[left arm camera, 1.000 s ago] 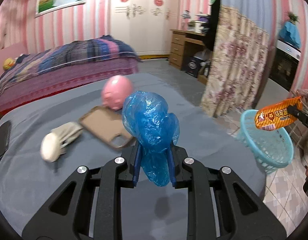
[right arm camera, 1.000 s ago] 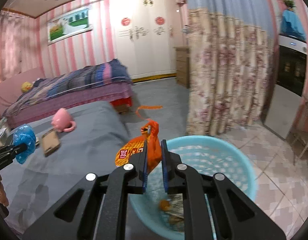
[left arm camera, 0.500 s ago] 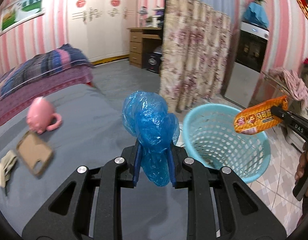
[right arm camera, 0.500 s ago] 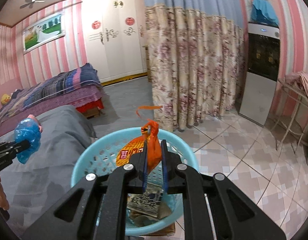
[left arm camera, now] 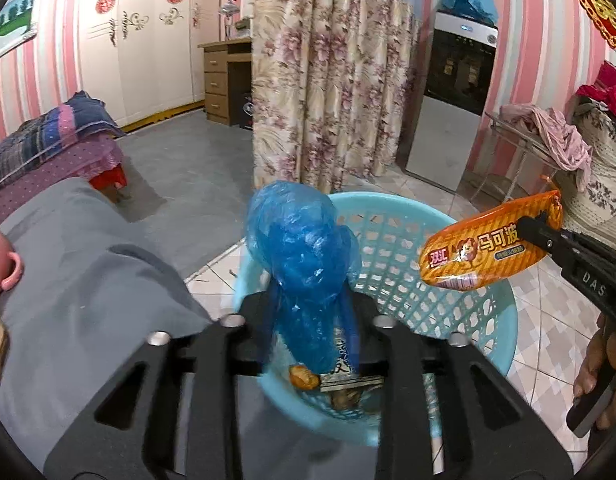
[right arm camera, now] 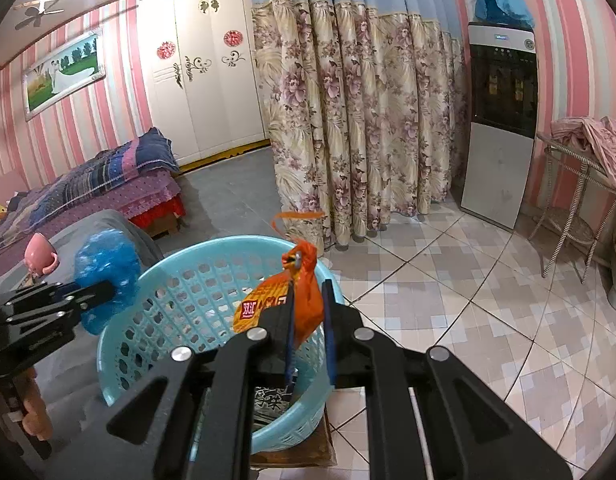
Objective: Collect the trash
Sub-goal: 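Open the left tool to drop the blue bag while the right tool drops the wrapper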
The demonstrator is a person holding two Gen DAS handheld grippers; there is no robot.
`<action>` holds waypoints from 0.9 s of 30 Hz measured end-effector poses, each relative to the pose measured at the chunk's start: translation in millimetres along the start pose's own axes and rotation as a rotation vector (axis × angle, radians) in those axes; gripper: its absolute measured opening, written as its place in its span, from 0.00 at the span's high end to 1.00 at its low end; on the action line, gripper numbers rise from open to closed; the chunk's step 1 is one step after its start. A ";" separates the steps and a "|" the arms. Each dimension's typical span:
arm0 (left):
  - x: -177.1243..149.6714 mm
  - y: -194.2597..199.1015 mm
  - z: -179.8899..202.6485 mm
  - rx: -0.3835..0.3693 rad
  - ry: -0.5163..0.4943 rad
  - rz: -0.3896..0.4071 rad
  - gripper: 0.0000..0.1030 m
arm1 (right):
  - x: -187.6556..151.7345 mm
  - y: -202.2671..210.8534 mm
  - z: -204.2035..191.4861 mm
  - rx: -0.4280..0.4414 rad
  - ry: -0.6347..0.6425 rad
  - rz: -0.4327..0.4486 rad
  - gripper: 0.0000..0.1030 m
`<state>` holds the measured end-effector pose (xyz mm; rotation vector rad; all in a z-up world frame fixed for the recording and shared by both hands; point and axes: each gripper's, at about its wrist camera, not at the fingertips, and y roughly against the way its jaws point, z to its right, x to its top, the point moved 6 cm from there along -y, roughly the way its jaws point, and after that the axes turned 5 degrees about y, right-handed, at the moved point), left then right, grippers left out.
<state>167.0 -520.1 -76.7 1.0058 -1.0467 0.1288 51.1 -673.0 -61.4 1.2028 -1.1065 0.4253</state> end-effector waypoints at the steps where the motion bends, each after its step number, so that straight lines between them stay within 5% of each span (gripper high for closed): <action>1: 1.2 -1.6 0.8 0.010 -0.003 0.003 0.43 | -0.2 -0.5 0.4 -0.001 -0.001 -0.001 0.89; 4: 6.1 -0.8 0.3 0.036 -0.014 0.021 0.26 | 0.2 -1.7 0.0 -0.001 -0.001 -0.002 0.89; 10: 11.6 11.5 -21.4 0.086 0.018 0.059 0.10 | -3.2 -4.3 -1.4 -0.001 0.002 -0.008 0.88; 18: 13.1 31.0 -54.1 0.142 0.054 0.086 0.07 | -3.1 -14.7 -23.2 0.020 0.020 -0.024 0.87; 20: 12.1 36.1 -59.5 0.155 0.056 0.091 0.07 | -3.4 -17.6 -31.3 0.013 0.037 -0.028 0.72; 22: 9.2 41.3 -63.5 0.160 0.059 0.095 0.06 | -3.6 -20.6 -40.1 0.002 0.054 -0.025 0.39; 27: 3.7 54.0 -75.0 0.182 0.061 0.102 0.06 | -5.6 -22.6 -52.8 -0.037 0.075 -0.029 0.19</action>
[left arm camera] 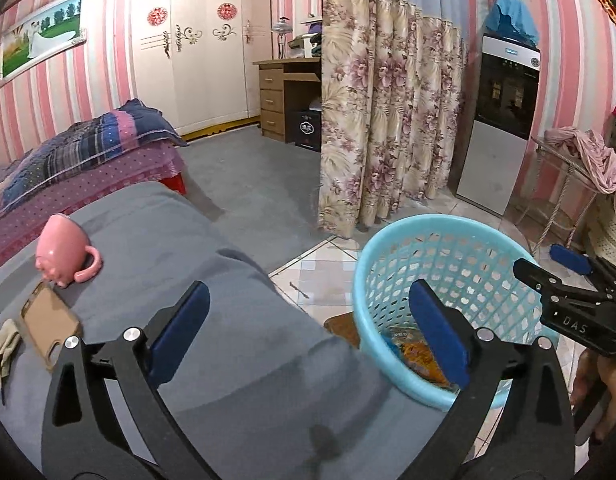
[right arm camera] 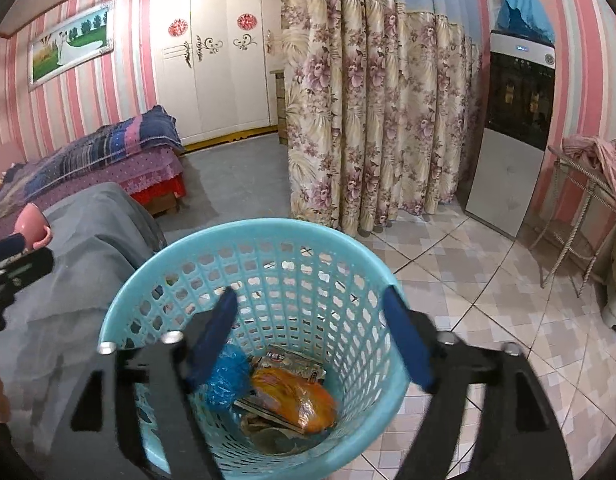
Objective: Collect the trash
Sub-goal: 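Open the left tool to drop the blue bag while the right tool drops the wrapper, then move both tools back over the bed toward the white disc and cloth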
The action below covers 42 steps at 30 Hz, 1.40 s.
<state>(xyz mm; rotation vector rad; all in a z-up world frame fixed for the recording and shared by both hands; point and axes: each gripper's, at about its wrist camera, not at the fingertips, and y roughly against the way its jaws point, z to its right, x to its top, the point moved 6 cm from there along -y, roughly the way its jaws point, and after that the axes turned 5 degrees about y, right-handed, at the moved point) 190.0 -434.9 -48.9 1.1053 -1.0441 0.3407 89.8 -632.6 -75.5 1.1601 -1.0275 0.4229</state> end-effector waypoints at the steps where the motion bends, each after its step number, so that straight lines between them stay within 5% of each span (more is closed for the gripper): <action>1: -0.6 2.5 -3.2 0.004 0.002 0.002 0.06 | 0.2 0.3 -0.7 -0.006 0.003 -0.002 0.13; 19: -5.0 63.5 -110.4 0.135 0.115 0.060 0.06 | 17.7 17.9 -54.2 0.012 0.020 0.044 0.05; 32: -37.7 107.5 -247.8 0.308 0.203 0.046 0.05 | 27.7 25.0 -174.8 0.138 0.036 0.047 0.05; 42: -77.6 111.5 -337.4 0.378 0.285 -0.027 0.05 | 23.4 21.3 -263.0 0.153 0.105 0.021 0.05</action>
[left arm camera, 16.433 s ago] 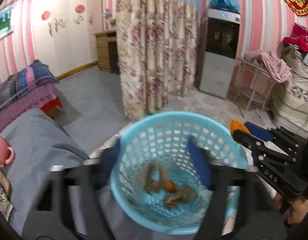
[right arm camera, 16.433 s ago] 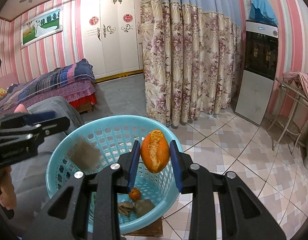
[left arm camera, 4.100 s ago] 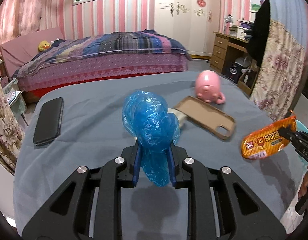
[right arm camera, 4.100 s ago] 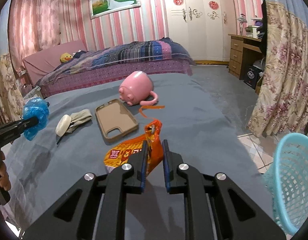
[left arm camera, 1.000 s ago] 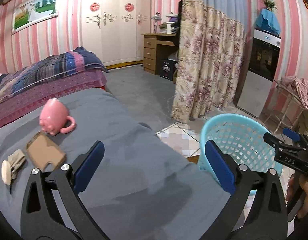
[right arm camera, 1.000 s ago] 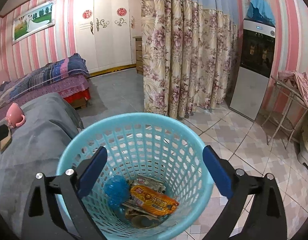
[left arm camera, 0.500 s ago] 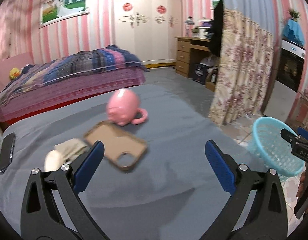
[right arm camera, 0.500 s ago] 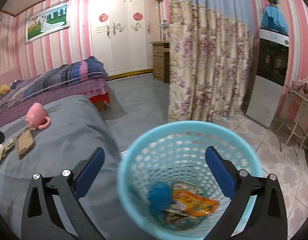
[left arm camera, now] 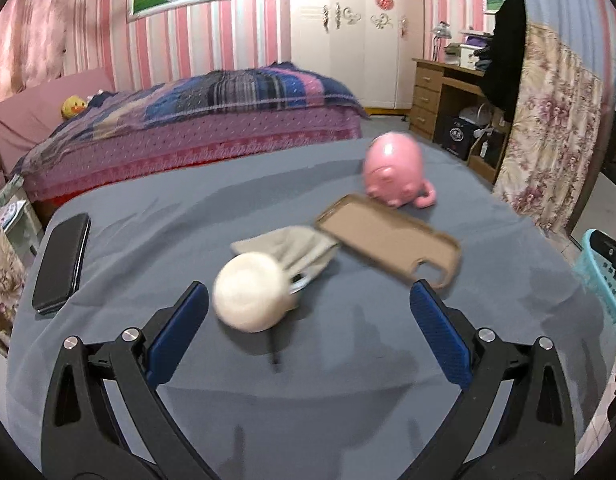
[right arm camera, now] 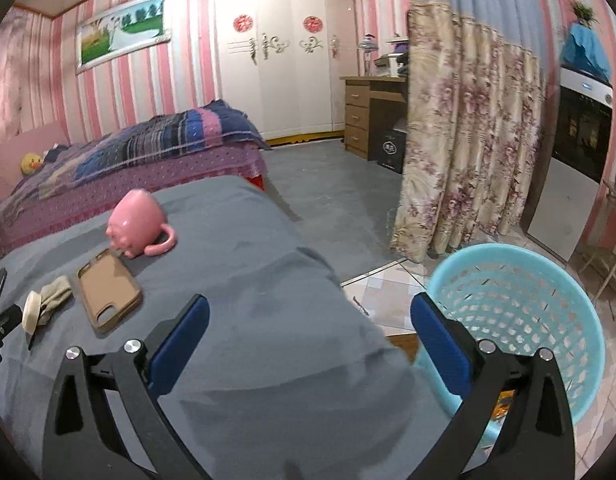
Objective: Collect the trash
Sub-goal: 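Move both tools back over the bed toward the white disc and cloth, then grasp the white round disc with the left tool while the right tool grasps the beige cloth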
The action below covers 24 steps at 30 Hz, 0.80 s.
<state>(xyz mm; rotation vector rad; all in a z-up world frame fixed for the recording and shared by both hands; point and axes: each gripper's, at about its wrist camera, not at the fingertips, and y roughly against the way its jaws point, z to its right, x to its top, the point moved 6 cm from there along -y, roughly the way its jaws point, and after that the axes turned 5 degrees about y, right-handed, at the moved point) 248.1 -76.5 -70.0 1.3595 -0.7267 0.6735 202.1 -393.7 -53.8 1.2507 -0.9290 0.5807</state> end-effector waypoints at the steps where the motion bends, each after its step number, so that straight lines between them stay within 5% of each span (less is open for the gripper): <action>1: -1.5 -5.6 -5.8 -0.004 0.003 -0.021 0.06 | -0.8 0.1 -2.7 0.002 0.003 -0.002 0.05; 14: -0.1 -44.4 -46.0 -0.070 0.039 -0.102 0.12 | -24.0 -13.9 -19.6 -0.009 0.086 -0.063 0.05; 20: -2.9 -52.8 -32.9 -0.103 -0.016 -0.122 0.40 | -27.3 -15.7 -21.9 -0.016 0.113 -0.070 0.05; 24: -4.3 -44.7 -35.7 -0.123 -0.010 -0.115 0.69 | -28.3 -12.9 -25.7 -0.015 0.131 -0.068 0.05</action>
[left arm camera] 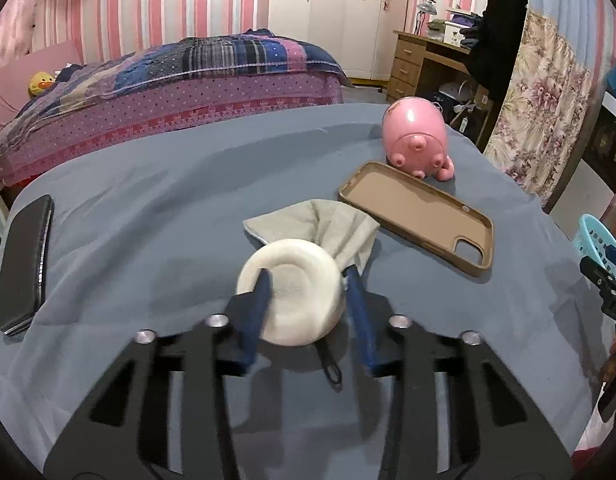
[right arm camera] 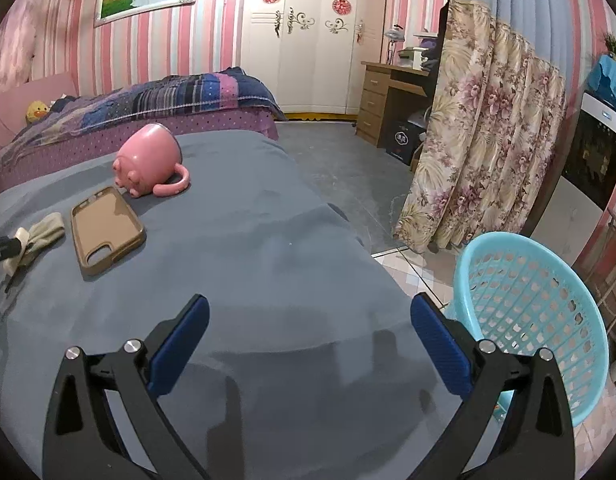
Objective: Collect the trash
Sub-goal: 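Grasp the white round disc with the left tool while the right tool grasps the beige cloth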
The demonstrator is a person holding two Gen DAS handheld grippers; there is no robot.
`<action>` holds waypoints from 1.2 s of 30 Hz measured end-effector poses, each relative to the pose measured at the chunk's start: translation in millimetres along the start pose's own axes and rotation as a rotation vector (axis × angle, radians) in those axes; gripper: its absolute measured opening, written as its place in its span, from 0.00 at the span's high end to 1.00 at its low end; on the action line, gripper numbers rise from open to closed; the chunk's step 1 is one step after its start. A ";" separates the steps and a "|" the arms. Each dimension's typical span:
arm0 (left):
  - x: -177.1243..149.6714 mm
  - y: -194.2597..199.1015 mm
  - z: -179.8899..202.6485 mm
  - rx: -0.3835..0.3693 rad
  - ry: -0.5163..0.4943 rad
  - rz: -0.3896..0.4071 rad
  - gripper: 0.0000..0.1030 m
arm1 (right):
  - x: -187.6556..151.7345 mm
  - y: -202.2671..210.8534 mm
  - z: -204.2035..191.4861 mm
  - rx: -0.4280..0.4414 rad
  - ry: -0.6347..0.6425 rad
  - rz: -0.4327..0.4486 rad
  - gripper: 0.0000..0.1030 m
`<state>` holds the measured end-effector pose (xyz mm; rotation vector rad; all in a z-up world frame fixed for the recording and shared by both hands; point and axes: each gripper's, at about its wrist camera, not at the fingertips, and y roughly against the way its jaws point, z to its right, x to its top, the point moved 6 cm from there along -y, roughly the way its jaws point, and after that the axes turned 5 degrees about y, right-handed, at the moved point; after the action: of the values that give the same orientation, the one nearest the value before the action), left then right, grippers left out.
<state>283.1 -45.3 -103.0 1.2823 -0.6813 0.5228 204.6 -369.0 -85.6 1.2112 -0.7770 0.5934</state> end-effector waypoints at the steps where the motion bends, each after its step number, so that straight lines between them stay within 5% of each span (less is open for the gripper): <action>1: -1.4 1.3 -0.7 -0.007 0.001 -0.001 0.69 | 0.2 1.0 -1.5 0.002 0.005 0.003 0.05; 3: -3.2 2.4 -2.8 -0.004 0.006 -0.007 0.65 | 0.6 2.8 -5.3 0.007 0.018 0.006 0.05; 7: -2.3 -2.9 -9.5 0.036 0.032 -0.019 0.33 | -0.3 6.3 -13.0 0.018 0.038 0.011 0.05; 9: -3.3 -8.6 -9.4 0.039 0.027 -0.039 0.26 | -0.6 6.7 -16.3 0.022 0.050 0.014 0.05; 11: -5.5 -15.3 -10.6 0.049 0.021 -0.061 0.27 | -0.5 6.6 -18.9 0.022 0.061 0.016 0.05; 12: -5.7 -16.9 -11.3 0.046 0.026 -0.066 0.41 | -0.6 6.5 -19.5 0.022 0.065 0.017 0.05; 21: -6.2 24.1 -14.0 0.077 -0.021 0.037 0.41 | 1.5 8.7 -24.6 0.032 0.071 0.024 0.05; 36: -30.6 86.1 -139.3 0.295 0.140 0.134 0.41 | 25.9 30.1 -117.8 0.151 0.143 0.082 0.05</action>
<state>225.2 109.9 -85.3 1.4648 -0.5893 0.8392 221.7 -247.5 -65.9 1.2639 -0.6731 0.8094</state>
